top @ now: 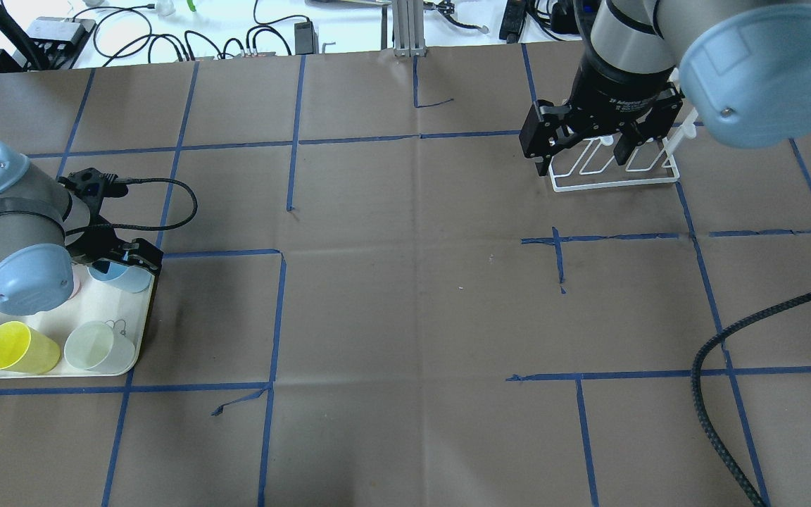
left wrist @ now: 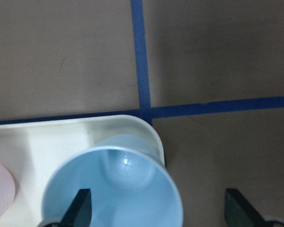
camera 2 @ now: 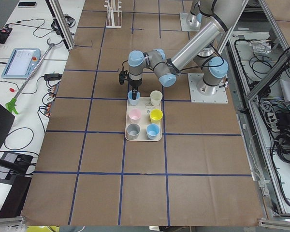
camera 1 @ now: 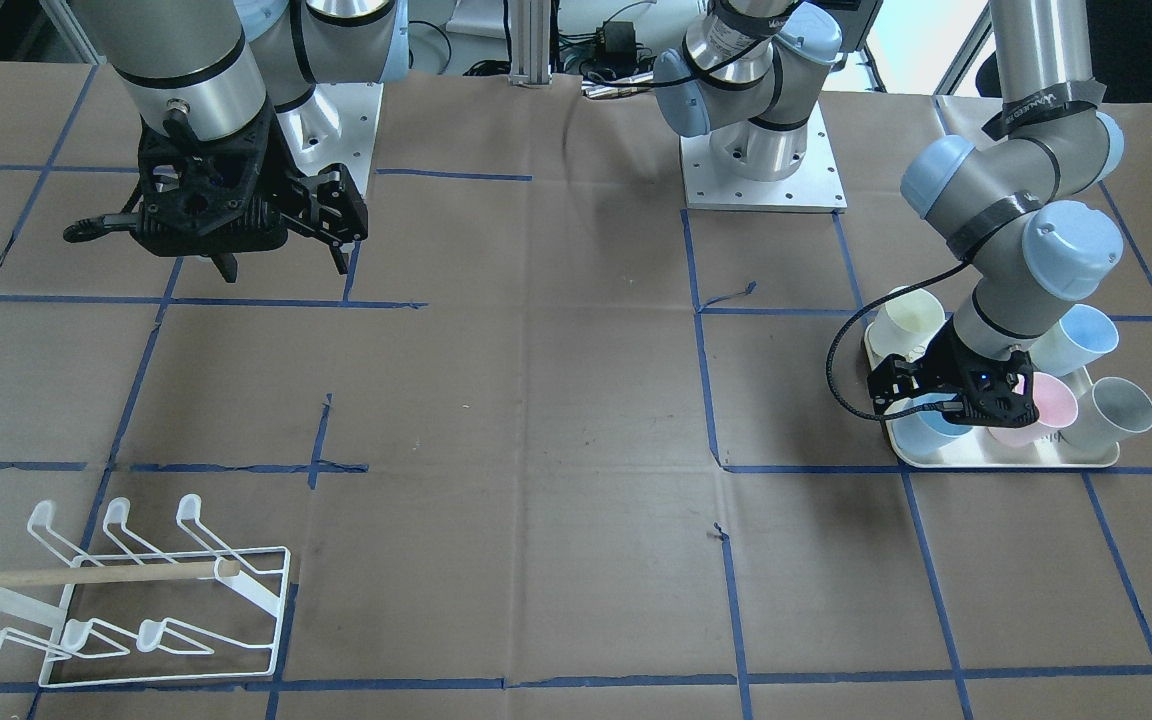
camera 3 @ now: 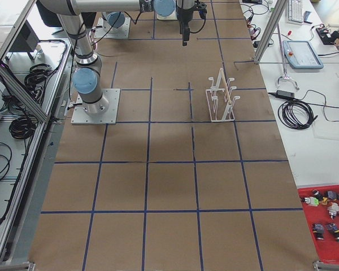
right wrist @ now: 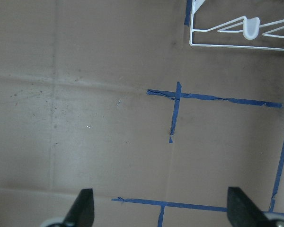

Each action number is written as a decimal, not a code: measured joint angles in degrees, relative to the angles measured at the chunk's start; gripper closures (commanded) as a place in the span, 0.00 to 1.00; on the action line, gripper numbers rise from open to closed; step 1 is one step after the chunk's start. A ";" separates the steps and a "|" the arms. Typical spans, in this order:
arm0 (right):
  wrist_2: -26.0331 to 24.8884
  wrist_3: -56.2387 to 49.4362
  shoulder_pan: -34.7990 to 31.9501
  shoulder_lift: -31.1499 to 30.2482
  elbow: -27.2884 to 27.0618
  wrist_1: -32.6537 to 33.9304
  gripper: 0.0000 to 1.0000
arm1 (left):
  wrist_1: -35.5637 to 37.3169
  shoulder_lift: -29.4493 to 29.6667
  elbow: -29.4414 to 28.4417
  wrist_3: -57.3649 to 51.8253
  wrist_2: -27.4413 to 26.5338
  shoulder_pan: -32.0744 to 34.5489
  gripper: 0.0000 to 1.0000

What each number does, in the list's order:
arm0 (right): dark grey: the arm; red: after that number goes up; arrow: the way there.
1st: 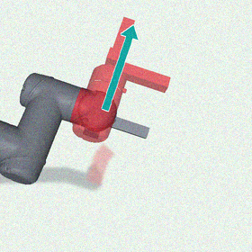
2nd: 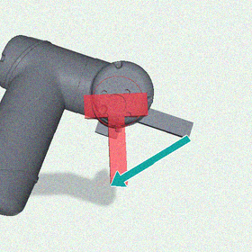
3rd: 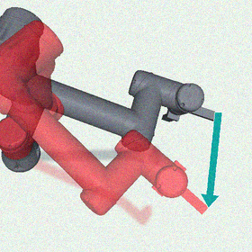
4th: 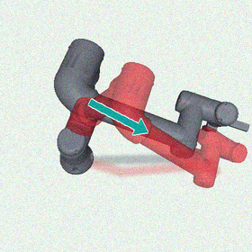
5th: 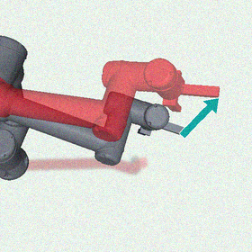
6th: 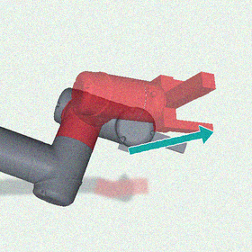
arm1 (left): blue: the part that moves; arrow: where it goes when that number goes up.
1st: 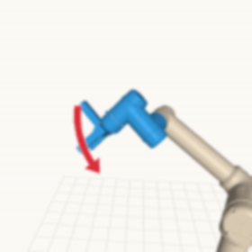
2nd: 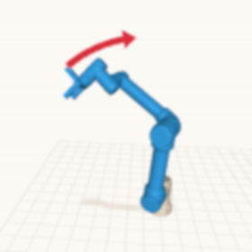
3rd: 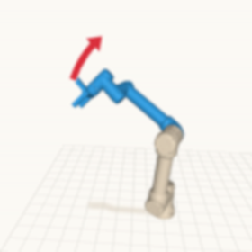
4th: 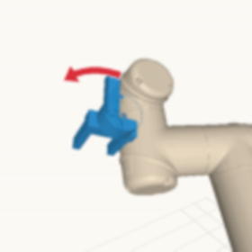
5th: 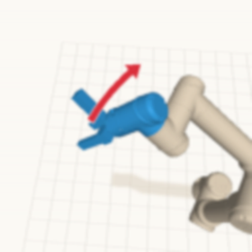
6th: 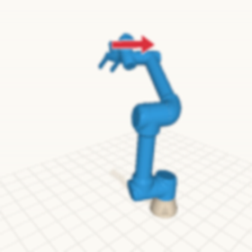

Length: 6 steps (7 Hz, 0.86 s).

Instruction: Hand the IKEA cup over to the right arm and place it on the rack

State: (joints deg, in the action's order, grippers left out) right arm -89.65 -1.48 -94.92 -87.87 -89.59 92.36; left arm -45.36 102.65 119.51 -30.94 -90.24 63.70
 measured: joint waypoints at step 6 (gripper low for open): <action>0.00 -0.01 0.00 0.06 -0.04 0.01 0.00 | -3.10 -0.98 -0.48 0.30 0.28 0.66 1.00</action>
State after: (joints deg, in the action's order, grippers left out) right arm -89.65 -1.49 -94.92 -87.82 -89.64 92.37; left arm -48.47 101.67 119.02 -30.64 -89.97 64.36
